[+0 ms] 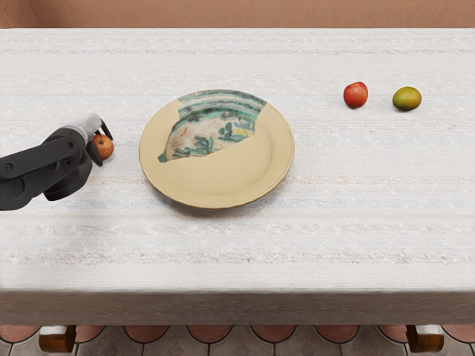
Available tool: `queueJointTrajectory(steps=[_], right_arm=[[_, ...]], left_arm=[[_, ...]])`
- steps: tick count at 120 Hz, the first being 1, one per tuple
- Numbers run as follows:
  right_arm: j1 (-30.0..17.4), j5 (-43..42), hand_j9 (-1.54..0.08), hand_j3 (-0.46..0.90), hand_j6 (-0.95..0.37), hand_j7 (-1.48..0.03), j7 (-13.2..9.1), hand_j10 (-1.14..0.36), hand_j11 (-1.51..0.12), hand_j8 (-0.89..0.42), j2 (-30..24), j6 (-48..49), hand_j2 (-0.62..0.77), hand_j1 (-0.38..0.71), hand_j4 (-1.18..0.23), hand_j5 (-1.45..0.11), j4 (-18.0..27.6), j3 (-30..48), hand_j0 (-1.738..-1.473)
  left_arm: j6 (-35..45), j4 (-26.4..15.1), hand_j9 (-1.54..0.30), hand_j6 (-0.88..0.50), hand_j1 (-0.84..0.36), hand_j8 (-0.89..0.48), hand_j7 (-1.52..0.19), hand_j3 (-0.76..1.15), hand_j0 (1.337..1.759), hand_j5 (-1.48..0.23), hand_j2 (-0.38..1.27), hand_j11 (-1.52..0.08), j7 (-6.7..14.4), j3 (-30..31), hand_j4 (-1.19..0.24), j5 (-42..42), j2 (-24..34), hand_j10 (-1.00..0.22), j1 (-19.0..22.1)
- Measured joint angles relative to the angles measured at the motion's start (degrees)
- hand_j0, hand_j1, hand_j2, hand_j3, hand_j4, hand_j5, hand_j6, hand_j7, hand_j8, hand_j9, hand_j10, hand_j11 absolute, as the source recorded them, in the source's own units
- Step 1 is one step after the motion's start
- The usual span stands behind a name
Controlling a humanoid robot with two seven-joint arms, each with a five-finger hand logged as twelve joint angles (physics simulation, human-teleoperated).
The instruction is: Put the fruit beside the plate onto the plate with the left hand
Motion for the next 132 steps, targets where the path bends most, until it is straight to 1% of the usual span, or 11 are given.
queueJointTrajectory(steps=[44, 57, 71, 80, 92, 99, 104, 105, 108, 113, 132], right_arm=[[0.1, 0.0, 0.0, 0.0, 0.0, 0.0, 0.0, 0.0, 0.0, 0.0, 0.0, 0.0, 0.0, -0.35, 0.0, 0.0, 0.0, 0.0, -1.658], [0.2, 0.0, 0.0, 0.0, 0.0, 0.0, 0.0, 0.0, 0.0, 0.0, 0.0, 0.0, 0.0, -0.35, 0.0, 0.0, 0.0, 0.0, -1.658], [0.3, 0.0, 0.0, 0.0, 0.0, 0.0, 0.0, 0.0, 0.0, 0.0, 0.0, 0.0, 0.0, -0.35, 0.0, 0.0, 0.0, 0.0, -1.658], [0.3, 0.0, 0.0, 0.0, 0.0, 0.0, 0.0, 0.0, 0.0, 0.0, 0.0, 0.0, 0.0, -0.35, 0.0, 0.0, 0.0, 0.0, -1.658], [0.4, 0.0, 0.0, 0.0, 0.0, 0.0, 0.0, 0.0, 0.0, 0.0, 0.0, 0.1, 0.0, -0.35, 0.0, 0.0, 0.1, 0.0, -1.658], [0.5, 0.0, 0.0, 0.0, 0.0, 0.0, 0.0, 0.0, 0.0, 0.0, 0.0, 0.2, 0.0, -0.35, 0.0, 0.0, 0.2, 0.0, -1.658], [0.6, 0.0, 0.0, 0.0, 0.0, 0.0, 0.0, 0.0, 0.0, 0.0, 0.0, 0.5, 0.0, -0.35, 0.0, 0.0, 0.2, 0.0, -1.658], [0.6, 0.0, 0.0, 0.0, 0.0, 0.0, 0.0, 0.0, 0.0, 0.0, 0.0, 0.5, 0.0, -0.35, 0.0, 0.0, 0.2, 0.0, -1.658], [0.6, 0.0, 0.0, 0.0, 0.0, 0.0, 0.0, 0.0, 0.0, 0.0, 0.0, 0.7, 0.0, -0.35, 0.0, 0.0, 0.2, 0.0, -1.658], [0.6, 0.0, 0.0, 0.0, 0.0, 0.0, 0.0, 0.0, 0.0, 0.0, 0.0, 0.8, 0.0, -0.35, 0.0, 0.0, 0.2, 0.0, -1.658], [0.7, 0.0, 0.0, 0.0, 0.0, 0.0, 0.0, 0.0, 0.0, 0.0, 0.0, 1.1, 0.0, -0.35, 0.0, 0.0, 0.3, 0.0, -1.658]], left_arm=[[-0.8, -0.4, -0.82, -0.4, -0.25, -0.48, -0.81, 0.0, 1.654, -0.8, 0.14, -0.82, 0.0, -0.1, -0.57, -1.9, 0.7, -0.61, -0.6], [-0.9, -1.8, -0.83, -0.41, -0.22, -0.49, -0.83, 0.0, 1.653, -0.82, 0.11, -0.83, 0.0, -0.3, -0.59, -2.5, 2.4, -0.61, -1.6], [-0.9, -6.0, -0.84, -0.42, -0.2, -0.48, -0.84, 0.0, 1.653, -0.83, 0.1, -0.84, 0.0, -0.7, -0.6, -2.9, 6.3, -0.62, -3.2], [-0.9, -9.2, -0.84, -0.41, -0.23, -0.48, -0.85, 0.0, 1.653, -0.83, 0.13, -0.84, 0.0, -0.8, -0.59, -3.6, 9.4, -0.63, -4.8], [-1.0, -13.9, -0.85, -0.4, -0.26, -0.47, -0.85, 0.0, 1.655, -0.85, 0.25, -0.85, 0.0, -0.9, -0.59, -4.5, 12.1, -0.63, -6.5], [-1.1, -16.5, -0.85, -0.4, -0.26, -0.48, -0.85, 0.0, 1.655, -0.86, 0.22, -0.85, 0.0, -1.0, -0.58, -4.7, 13.7, -0.64, -7.7], [-1.5, -18.1, -0.85, -0.4, -0.27, -0.48, -0.86, 0.0, 1.655, -0.87, 0.25, -0.85, 0.0, -1.0, -0.58, -5.5, 14.9, -0.64, -8.9], [-1.7, -18.5, -0.85, -0.4, -0.26, -0.48, -0.86, 0.0, 1.655, -0.87, 0.29, -0.85, 0.0, -1.0, -0.58, -5.8, 15.5, -0.64, -9.3], [-2.0, -19.7, -0.85, -0.4, -0.27, -0.48, -0.86, 0.0, 1.655, -0.87, 0.25, -0.85, 0.0, -1.0, -0.58, -6.1, 16.5, -0.64, -10.0], [-2.7, -21.6, -0.86, -0.4, -0.27, -0.47, -0.87, 0.0, 1.655, -0.87, 0.25, -0.86, 0.0, -1.1, -0.58, -7.2, 18.0, -0.65, -11.1], [-9.0, -26.3, -0.88, -0.38, -0.28, -0.46, -0.88, 0.0, 1.655, -0.91, 0.29, -0.88, 0.0, -4.2, -0.56, -11.4, 18.9, -0.66, -12.1]])
